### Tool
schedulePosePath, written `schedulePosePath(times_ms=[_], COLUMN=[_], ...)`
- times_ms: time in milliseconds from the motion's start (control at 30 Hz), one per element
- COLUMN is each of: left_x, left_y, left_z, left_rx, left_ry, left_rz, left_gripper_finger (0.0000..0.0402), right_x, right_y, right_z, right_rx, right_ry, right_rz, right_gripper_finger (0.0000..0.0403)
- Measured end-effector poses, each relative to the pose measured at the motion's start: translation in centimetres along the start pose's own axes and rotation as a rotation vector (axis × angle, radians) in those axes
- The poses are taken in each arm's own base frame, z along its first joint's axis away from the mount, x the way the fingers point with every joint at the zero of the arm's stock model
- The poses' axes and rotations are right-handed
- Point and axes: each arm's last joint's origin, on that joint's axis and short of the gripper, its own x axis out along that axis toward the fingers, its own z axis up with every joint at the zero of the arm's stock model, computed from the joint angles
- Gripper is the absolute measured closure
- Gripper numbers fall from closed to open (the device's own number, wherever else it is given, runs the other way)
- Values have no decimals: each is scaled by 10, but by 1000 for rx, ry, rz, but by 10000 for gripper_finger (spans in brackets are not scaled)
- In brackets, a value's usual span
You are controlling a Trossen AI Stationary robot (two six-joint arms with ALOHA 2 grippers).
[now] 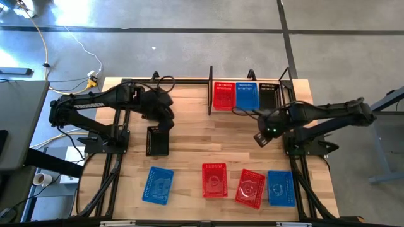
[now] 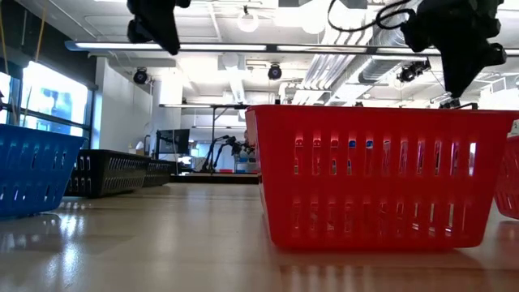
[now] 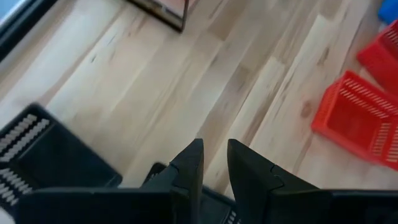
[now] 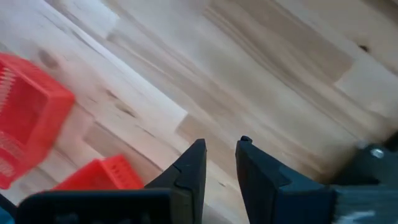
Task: Stack baskets on shelf by color
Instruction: Stack the bottom black bin on top of the black bin on the shelf
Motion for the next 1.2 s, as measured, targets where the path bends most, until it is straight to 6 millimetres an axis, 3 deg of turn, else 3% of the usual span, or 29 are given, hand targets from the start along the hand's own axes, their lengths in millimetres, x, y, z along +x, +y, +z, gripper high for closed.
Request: schedulePosePath(times_ms=[600, 1200], left_x=[-5, -18], left_y=[-15, -63], left_z=[-28, -68], left_rx=[-213, 39], left_ry=[95, 287], left_rz=[157, -71], left_gripper_finger=[337, 331], right_x=[-1, -1], right_y=[13, 13], right_z=[3, 5], right_rx=[-115, -251], right_ry=[-99, -158], right_rz=[90, 57], right_gripper_finger=[328, 328])
